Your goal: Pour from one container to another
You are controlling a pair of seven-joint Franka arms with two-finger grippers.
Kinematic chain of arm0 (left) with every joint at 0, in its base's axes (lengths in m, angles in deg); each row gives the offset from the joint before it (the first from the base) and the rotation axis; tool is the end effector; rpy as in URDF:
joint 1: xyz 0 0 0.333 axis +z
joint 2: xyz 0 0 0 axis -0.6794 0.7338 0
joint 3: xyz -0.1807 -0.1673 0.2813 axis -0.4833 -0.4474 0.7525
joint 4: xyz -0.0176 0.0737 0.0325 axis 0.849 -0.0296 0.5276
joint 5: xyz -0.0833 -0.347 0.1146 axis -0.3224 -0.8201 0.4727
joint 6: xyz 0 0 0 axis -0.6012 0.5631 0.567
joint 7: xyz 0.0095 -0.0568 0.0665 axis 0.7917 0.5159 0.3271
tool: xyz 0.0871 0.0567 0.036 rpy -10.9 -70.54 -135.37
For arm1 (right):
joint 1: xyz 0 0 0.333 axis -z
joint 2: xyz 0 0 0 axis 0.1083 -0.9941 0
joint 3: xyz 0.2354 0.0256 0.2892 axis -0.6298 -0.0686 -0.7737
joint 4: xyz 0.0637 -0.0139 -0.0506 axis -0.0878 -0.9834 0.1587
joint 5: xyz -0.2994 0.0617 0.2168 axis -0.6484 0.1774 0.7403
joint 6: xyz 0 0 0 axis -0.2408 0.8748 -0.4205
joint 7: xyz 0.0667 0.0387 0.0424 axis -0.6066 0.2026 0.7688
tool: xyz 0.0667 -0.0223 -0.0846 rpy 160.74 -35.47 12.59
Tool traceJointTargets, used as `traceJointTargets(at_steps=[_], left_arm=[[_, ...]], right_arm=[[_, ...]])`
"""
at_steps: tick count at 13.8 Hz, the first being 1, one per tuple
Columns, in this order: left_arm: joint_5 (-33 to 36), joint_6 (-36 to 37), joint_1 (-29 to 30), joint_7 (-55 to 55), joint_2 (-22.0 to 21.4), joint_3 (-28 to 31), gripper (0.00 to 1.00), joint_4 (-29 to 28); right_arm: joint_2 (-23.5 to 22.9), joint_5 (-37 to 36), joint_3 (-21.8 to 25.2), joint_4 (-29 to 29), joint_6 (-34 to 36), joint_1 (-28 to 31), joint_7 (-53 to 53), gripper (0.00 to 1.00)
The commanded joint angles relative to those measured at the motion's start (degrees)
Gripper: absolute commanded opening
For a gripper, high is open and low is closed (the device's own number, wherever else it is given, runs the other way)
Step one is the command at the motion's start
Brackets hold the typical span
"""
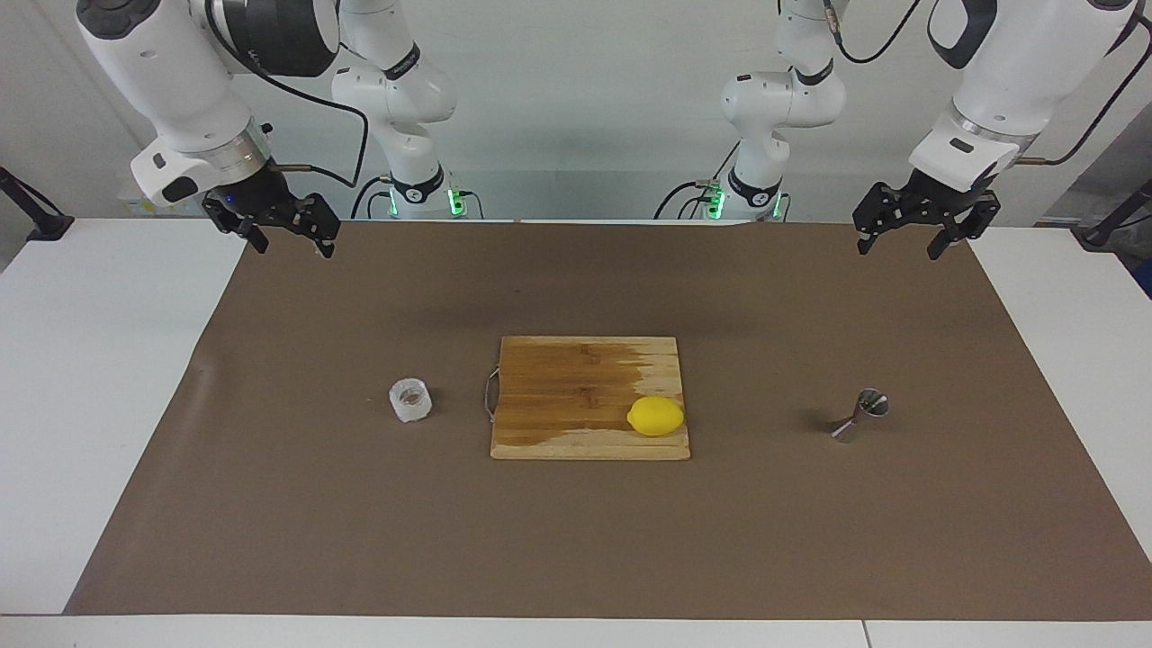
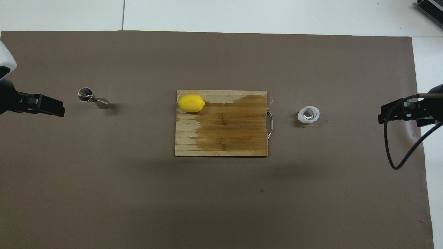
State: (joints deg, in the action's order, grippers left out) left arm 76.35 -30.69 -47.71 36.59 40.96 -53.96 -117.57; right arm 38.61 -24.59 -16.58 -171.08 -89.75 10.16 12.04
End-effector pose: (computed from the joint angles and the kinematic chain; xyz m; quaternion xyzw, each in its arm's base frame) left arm 0.5306 -0.0534 0.6879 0.9968 -0.0801 0.0027 0.0042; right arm 0.5321 -0.0167 0.6578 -0.9975 0.0530 0.0476 0.0034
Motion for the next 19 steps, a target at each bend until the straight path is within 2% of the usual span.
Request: traceJointTargets(at_steps=[1, 9, 11, 14, 19], left_arm=[[-0.1, -0.6, 0.2, 0.8, -1.8, 0.0, 1.0, -2.2], [-0.3, -0.7, 0.0, -1.3, -1.7, 0.0, 1.0, -2.2], [-3.3, -1.1, 1.0, -3.7, -0.7, 0.4, 1.0, -1.9], [-9.4, -3.9, 3.4, -17.5, 3.0, 0.5, 1.0, -1.2], [-17.8, -3.2, 8.1, -38.7, 15.3, 1.2, 1.0, 7.5]], right_arm=[[-0.2, -0.8, -0.4, 0.7, 0.8, 0.4, 0.0, 1.0], [-0.2, -0.8, -0.4, 0.7, 0.8, 0.4, 0.0, 1.0], [-0.3, -0.7, -0.3, 0.7, 0.8, 0.4, 0.0, 1.0], [-0.2, -0.7, -0.4, 0.7, 0.8, 0.4, 0.0, 1.0], [-0.3, -0.8, -0.4, 0.7, 0.8, 0.4, 0.0, 1.0]])
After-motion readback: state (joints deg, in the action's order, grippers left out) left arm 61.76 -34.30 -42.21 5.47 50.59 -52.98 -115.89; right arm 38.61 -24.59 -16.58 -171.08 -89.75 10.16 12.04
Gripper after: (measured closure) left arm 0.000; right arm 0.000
